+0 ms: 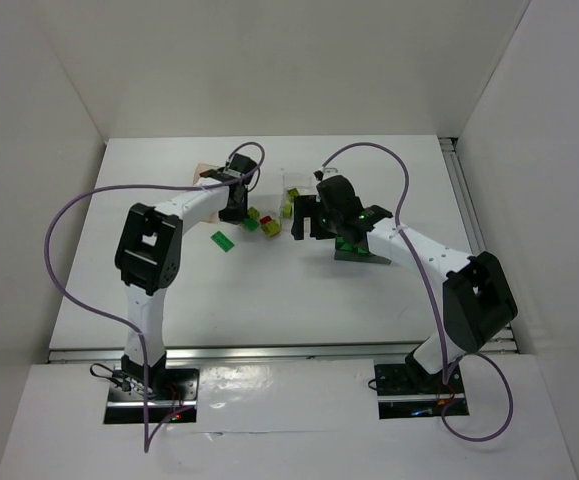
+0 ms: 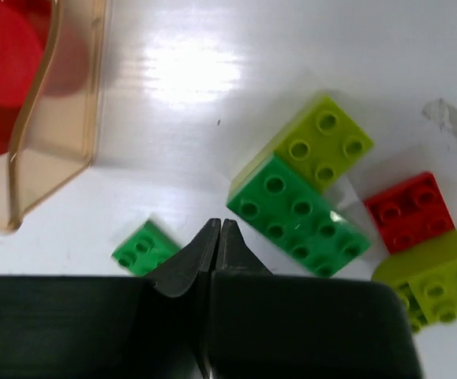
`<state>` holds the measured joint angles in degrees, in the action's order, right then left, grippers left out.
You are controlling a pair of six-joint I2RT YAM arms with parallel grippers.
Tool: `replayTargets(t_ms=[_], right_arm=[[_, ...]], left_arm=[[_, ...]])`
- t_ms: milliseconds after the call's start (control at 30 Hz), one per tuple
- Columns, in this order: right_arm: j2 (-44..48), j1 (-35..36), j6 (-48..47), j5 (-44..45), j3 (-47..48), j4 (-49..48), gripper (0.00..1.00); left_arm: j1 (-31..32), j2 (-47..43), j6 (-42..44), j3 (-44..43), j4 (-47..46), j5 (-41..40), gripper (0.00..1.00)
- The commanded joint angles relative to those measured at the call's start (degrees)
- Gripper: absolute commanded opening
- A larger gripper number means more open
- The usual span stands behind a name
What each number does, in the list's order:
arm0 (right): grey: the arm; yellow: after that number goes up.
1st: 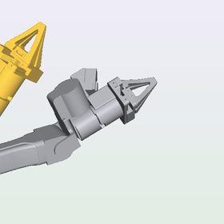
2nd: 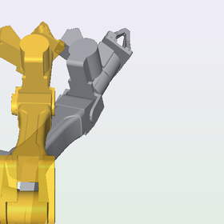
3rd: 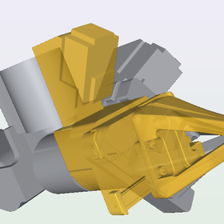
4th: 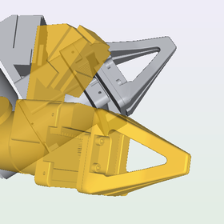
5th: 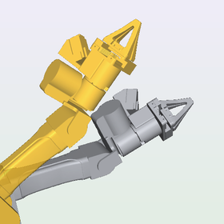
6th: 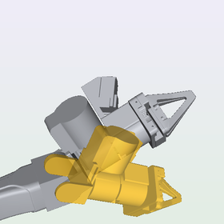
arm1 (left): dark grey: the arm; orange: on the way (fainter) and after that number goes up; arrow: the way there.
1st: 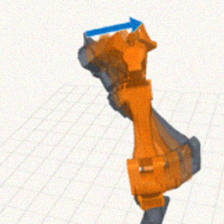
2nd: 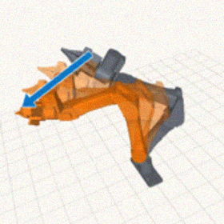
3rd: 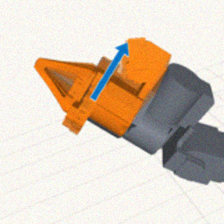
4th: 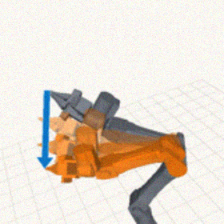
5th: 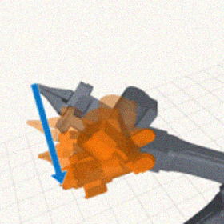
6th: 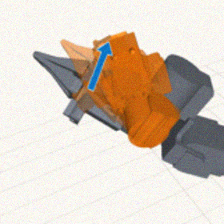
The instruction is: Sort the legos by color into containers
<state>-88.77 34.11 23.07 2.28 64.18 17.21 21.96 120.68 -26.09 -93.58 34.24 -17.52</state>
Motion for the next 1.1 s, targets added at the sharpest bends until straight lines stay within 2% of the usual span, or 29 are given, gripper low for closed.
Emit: replayTargets(t_ms=[0, 300, 467, 533, 633, 667, 733, 767, 800, 867, 1067], right_arm=[[0.5, -0.1, -0.4, 0.9, 2.0, 0.8, 0.94], [0.5, 0.4, 0.1, 0.9, 1.5, 0.3, 0.94], [0.5, 0.4, 0.1, 0.9, 1.5, 0.3, 0.94], [0.5, 0.4, 0.1, 0.9, 1.5, -0.2, 0.94], [0.0, 0.4, 0.1, 0.9, 2.0, -0.2, 0.94], [0.0, 0.4, 0.1, 0.9, 2.0, -0.2, 0.94], [0.0, 0.4, 0.1, 0.9, 2.0, -0.2, 0.94], [0.0, 0.4, 0.1, 0.9, 1.5, -0.2, 0.94], [0.6, 0.4, 0.1, 0.9, 1.5, -0.2, 0.94], [0.6, 0.4, 0.1, 0.9, 0.9, -0.2, 0.94], [0.6, 0.4, 0.1, 0.9, 0.9, -0.2, 0.94]], left_arm=[[0.3, -7.4, -1.4, 2.5, -0.3, 0.8, 0.10], [0.3, -16.1, -3.7, 8.4, 0.7, 3.7, 0.10], [0.3, -17.9, -4.2, 7.1, 1.9, 3.7, 0.11], [0.3, -16.7, -6.7, 4.6, 4.3, 3.7, 0.15], [0.3, -13.8, -12.0, 3.5, 5.7, 5.8, 0.32], [0.3, -13.1, -13.8, 3.5, 6.4, 5.8, 0.51], [0.3, -10.7, -17.6, 2.9, 6.5, 6.5, 0.63], [0.3, -9.9, -18.7, 1.7, 6.5, 6.5, 0.66], [0.8, -9.1, -19.7, 1.7, 6.5, 6.5, 0.81], [0.8, -6.7, -22.8, -0.5, 7.2, 5.0, 0.89], [1.3, -3.5, -31.7, -3.3, 7.7, 2.4, 0.89]])
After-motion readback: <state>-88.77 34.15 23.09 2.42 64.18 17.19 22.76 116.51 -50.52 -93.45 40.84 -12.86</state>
